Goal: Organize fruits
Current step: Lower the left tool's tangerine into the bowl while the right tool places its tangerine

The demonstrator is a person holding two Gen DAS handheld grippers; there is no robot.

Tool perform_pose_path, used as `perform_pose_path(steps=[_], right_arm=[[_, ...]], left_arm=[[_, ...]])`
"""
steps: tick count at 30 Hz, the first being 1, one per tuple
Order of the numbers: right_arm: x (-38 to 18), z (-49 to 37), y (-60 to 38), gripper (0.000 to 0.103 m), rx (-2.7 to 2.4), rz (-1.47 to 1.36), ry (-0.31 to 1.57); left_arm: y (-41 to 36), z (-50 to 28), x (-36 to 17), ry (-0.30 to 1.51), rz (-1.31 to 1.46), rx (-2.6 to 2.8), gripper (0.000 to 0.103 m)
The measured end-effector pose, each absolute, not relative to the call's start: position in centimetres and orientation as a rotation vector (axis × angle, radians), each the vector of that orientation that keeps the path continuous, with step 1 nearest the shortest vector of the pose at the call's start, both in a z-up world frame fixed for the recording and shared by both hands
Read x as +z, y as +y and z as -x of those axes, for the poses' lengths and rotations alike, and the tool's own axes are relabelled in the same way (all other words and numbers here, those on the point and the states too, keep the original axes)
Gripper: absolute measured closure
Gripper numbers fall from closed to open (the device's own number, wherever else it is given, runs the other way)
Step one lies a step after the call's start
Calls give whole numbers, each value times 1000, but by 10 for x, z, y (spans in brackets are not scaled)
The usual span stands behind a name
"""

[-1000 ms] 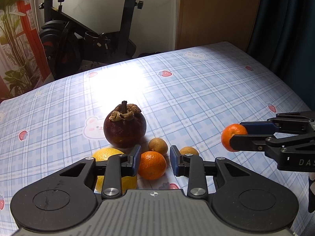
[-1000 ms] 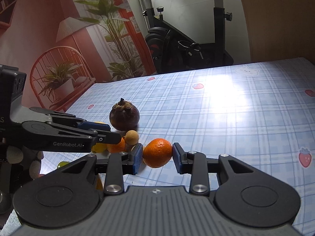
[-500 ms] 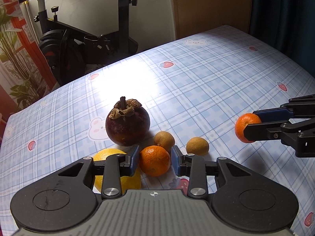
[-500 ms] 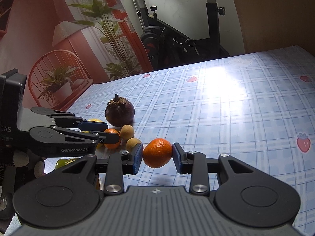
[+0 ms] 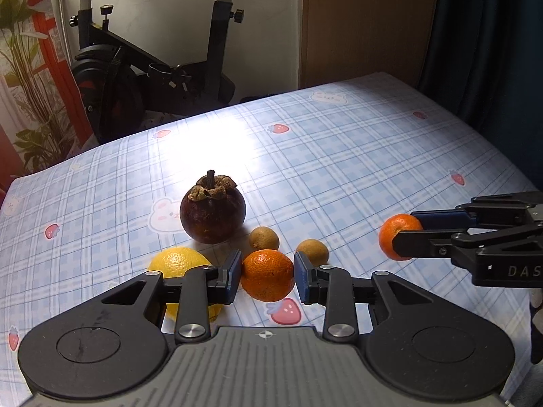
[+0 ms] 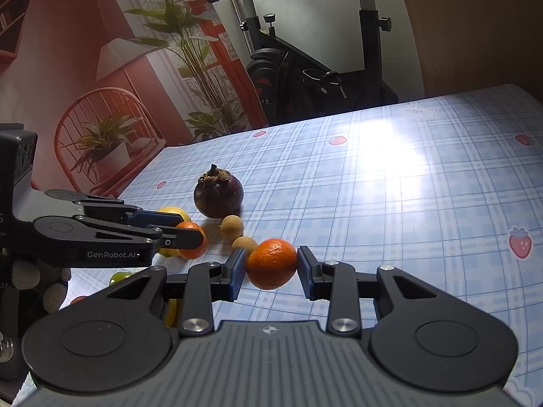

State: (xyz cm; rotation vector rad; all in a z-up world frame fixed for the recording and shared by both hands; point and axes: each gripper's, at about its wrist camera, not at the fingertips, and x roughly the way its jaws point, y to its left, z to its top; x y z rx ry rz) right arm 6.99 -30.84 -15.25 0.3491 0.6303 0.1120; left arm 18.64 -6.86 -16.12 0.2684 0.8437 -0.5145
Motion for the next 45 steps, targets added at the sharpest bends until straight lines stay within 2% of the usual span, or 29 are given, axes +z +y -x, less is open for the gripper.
perform_pose_path(steps=[11,29,45], right_arm=[[-131,-35,-271,67,196,-312,636],[-150,-21,-216,67,301,-253,806],[-153,-25,-217,65,294,-259,822]], left_arm=[[-22,-125,-127,830,-100,-556,68],[8,-111,-161,920,-61,-523,68],[7,-115,-165,924,-67,-509,67]])
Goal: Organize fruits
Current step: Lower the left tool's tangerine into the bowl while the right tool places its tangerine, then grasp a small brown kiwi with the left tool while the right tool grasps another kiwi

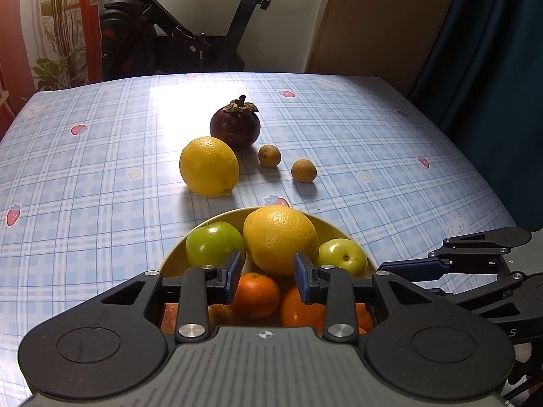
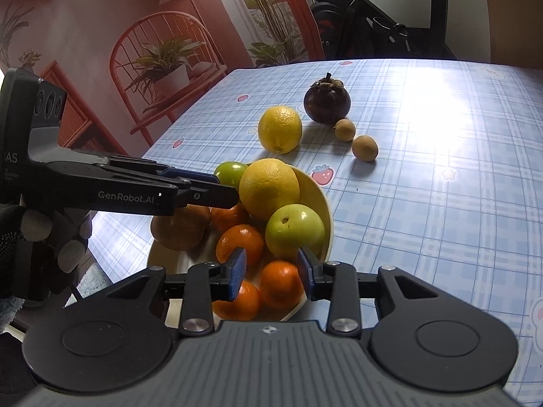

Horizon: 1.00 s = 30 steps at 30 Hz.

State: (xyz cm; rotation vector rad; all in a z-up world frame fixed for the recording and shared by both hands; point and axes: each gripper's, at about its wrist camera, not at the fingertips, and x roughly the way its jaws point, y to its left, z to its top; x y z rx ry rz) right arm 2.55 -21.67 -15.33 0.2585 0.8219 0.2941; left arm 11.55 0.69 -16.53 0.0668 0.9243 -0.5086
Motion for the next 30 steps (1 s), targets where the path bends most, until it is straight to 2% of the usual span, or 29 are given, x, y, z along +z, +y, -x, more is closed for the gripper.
perform_pose_path(steps=[16,30], right_arm=[[-128,-50,-248,66,174,-179,676],[-172,-119,-254,67,194,-67,675]], left_arm=[[13,-137,-129,812,-9,-447,67],[-39,-209,-151,843,1,-471,67]])
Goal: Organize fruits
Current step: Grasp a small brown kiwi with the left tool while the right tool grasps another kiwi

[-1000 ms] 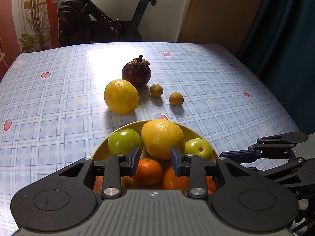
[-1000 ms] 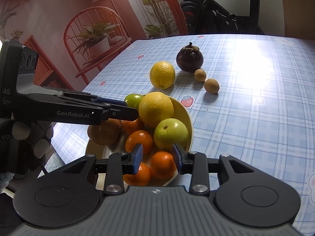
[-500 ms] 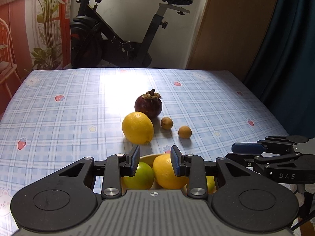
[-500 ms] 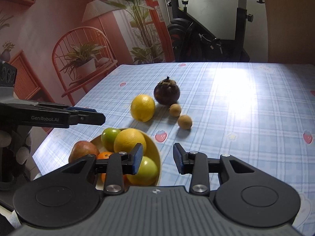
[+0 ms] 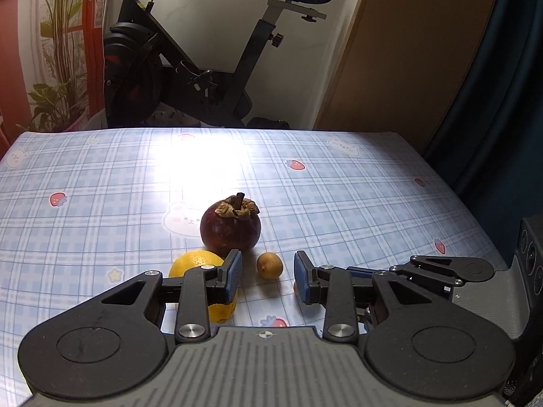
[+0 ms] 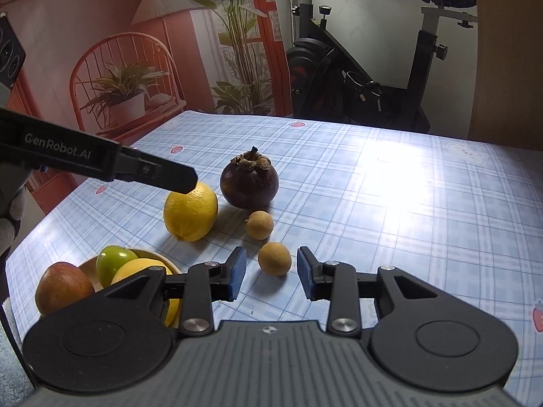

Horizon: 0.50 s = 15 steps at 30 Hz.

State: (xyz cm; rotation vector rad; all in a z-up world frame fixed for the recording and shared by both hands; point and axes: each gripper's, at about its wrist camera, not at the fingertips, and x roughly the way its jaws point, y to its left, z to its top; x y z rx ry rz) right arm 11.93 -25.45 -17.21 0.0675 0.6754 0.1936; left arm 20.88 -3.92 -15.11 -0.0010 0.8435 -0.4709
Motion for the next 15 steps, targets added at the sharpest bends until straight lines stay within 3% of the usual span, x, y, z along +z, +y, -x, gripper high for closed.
perform_pose_path(steps=[15], right_arm=[[-192,-137,-264,74,243,-79,705]], left_arm=[[-74,-242,-185,923,-58,-468,68]])
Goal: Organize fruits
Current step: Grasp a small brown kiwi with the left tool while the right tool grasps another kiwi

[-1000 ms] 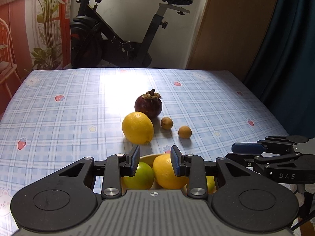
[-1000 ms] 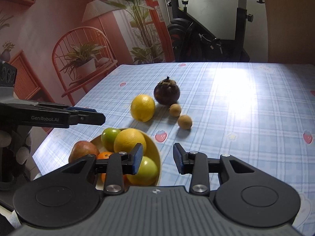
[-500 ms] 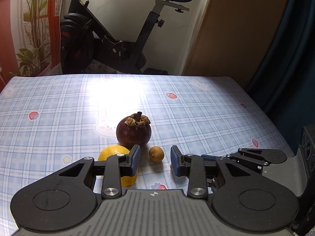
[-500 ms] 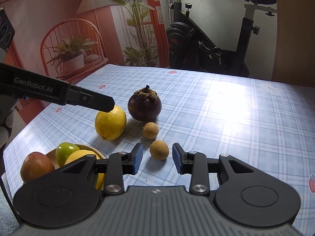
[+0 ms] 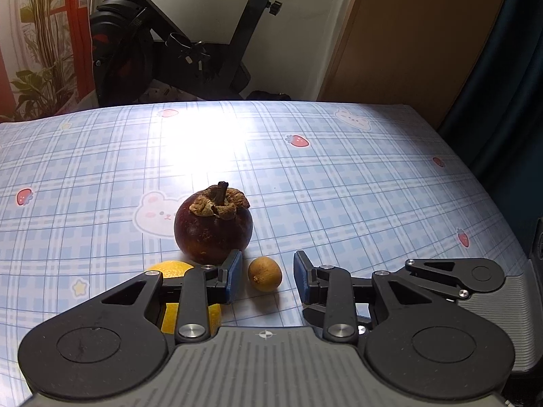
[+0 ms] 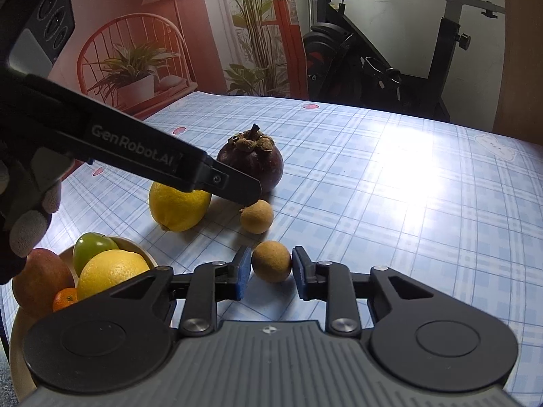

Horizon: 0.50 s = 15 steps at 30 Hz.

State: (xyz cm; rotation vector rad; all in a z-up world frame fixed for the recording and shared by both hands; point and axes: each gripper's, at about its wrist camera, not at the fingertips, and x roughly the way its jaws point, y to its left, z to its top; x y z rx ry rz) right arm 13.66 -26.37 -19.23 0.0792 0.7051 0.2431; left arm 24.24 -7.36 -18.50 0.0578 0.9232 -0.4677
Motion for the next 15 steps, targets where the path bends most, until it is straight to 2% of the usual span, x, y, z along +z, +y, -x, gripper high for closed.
perform_pose_path(steps=[15], right_arm=[[-184,-100,-298,74,163,-174,665]], left_arm=[[-94,-235,-196,918,-178,-434,68]])
